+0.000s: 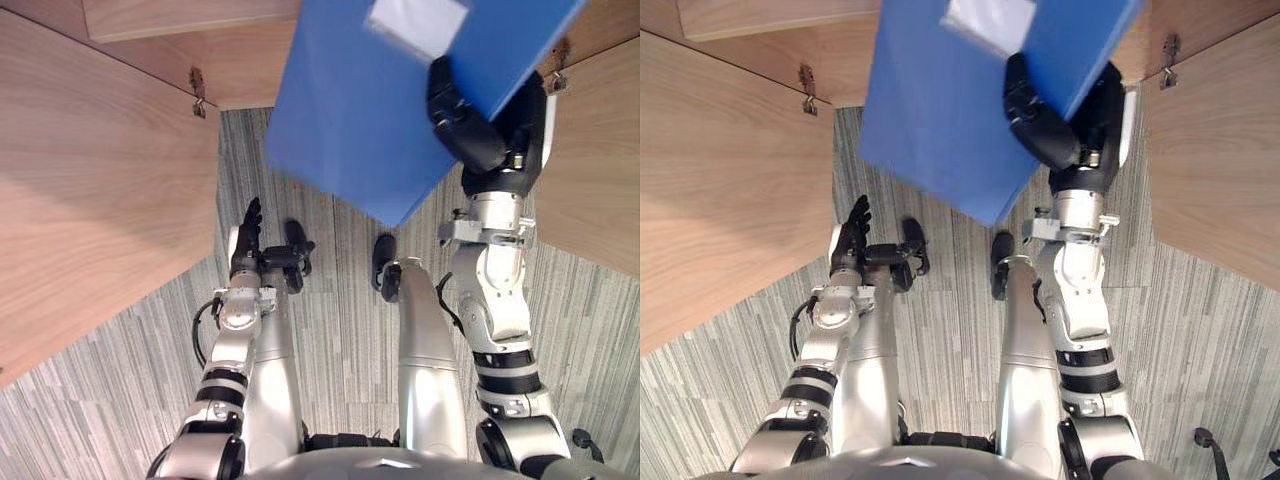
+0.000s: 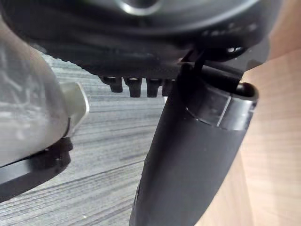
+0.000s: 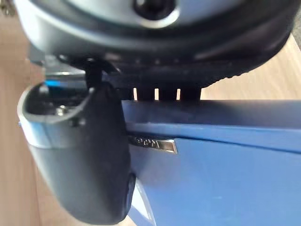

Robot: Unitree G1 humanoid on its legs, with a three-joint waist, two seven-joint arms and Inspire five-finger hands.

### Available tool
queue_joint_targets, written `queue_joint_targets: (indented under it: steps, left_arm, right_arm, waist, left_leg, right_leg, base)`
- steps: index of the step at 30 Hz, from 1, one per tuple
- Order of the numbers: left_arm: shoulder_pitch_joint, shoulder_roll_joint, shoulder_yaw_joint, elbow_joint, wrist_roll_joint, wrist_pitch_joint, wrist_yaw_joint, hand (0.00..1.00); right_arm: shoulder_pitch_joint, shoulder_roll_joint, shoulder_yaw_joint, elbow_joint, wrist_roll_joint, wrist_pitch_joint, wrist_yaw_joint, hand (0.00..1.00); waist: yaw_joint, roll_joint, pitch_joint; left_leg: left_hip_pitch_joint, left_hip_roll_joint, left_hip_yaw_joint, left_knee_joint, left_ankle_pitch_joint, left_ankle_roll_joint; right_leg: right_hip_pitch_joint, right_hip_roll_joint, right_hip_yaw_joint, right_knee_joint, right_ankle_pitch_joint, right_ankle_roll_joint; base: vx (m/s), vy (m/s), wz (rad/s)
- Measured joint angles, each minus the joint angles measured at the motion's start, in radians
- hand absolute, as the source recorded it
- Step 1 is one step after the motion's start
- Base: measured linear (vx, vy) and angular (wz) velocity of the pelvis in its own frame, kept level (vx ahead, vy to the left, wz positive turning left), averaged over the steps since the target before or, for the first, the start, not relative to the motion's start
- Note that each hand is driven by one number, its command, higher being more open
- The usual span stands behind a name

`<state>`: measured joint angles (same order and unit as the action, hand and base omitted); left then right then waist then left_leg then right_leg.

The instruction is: Walk over to the cabinet, pick up the folder, carry it to the office cabinet, place the folder inside the office cabinet, then close the office cabinet door

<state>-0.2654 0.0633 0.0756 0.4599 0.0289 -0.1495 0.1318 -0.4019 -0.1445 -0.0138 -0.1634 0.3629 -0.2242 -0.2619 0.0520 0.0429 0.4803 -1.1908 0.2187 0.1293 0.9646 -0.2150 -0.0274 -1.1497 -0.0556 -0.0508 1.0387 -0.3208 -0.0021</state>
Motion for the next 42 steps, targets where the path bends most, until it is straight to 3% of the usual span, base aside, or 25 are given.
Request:
queue_joint_targets:
  steps: [10,16,27,34,35,42]
  left_arm:
    - [-0.002,-0.019,0.029,-0.010,-0.022,0.000,0.015,1.00]
    - [0.003,-0.034,0.029,-0.007,-0.040,0.000,0.015,1.00]
    - [0.008,-0.029,0.025,-0.005,-0.065,0.005,0.027,1.00]
    - [0.008,-0.024,0.017,-0.004,-0.069,0.005,0.038,1.00]
    - [0.008,-0.021,0.017,0.001,-0.072,0.006,0.041,1.00]
    - [0.008,-0.020,0.006,0.017,-0.098,0.006,0.062,1.00]
  right_arm:
    - [-0.216,0.029,-0.186,0.103,0.387,-0.149,-0.054,0.00]
    - [-0.314,0.005,-0.255,0.192,0.518,-0.155,-0.092,0.00]
    - [-0.581,-0.144,-0.265,0.439,0.754,-0.148,-0.111,0.00]
    - [-0.703,-0.212,-0.222,0.545,0.788,-0.128,-0.143,0.00]
    - [-0.705,-0.214,-0.221,0.554,0.791,-0.127,-0.147,1.00]
    - [-0.722,-0.259,-0.203,0.580,0.790,-0.107,-0.194,1.00]
  waist:
    - [0.009,0.000,0.000]
    - [0.022,0.000,-0.002]
    - [0.025,0.001,-0.006]
    - [0.024,0.000,-0.007]
    - [0.022,0.000,-0.007]
    - [0.011,-0.001,-0.011]
  left_leg:
    - [-0.012,0.000,-0.010,0.002,0.002,-0.001]
    - [-0.019,-0.002,-0.025,-0.003,0.007,-0.006]
    - [-0.034,-0.017,-0.044,-0.061,0.044,-0.014]
    - [-0.033,-0.014,-0.030,-0.108,0.070,-0.015]
    - [-0.030,-0.010,-0.030,-0.110,0.072,-0.016]
    - [-0.021,-0.023,-0.024,-0.176,0.113,-0.014]
  right_leg:
    - [-0.004,-0.002,-0.012,0.004,-0.005,-0.002]
    - [-0.004,-0.002,-0.024,-0.006,-0.005,-0.003]
    - [-0.003,-0.015,-0.063,-0.049,0.004,-0.015]
    - [0.000,-0.020,-0.081,-0.076,0.006,-0.018]
    - [0.008,-0.019,-0.088,-0.081,0.006,-0.018]
    - [0.012,-0.034,-0.110,-0.114,0.016,-0.034]
  base:
    - [-0.02,0.057,0.03]
    - [0.00,0.066,0.03]
    - [-0.01,0.053,0.09]
    - [0.02,0.033,0.10]
    - [0.01,0.032,0.07]
    - [-0.01,0.030,0.12]
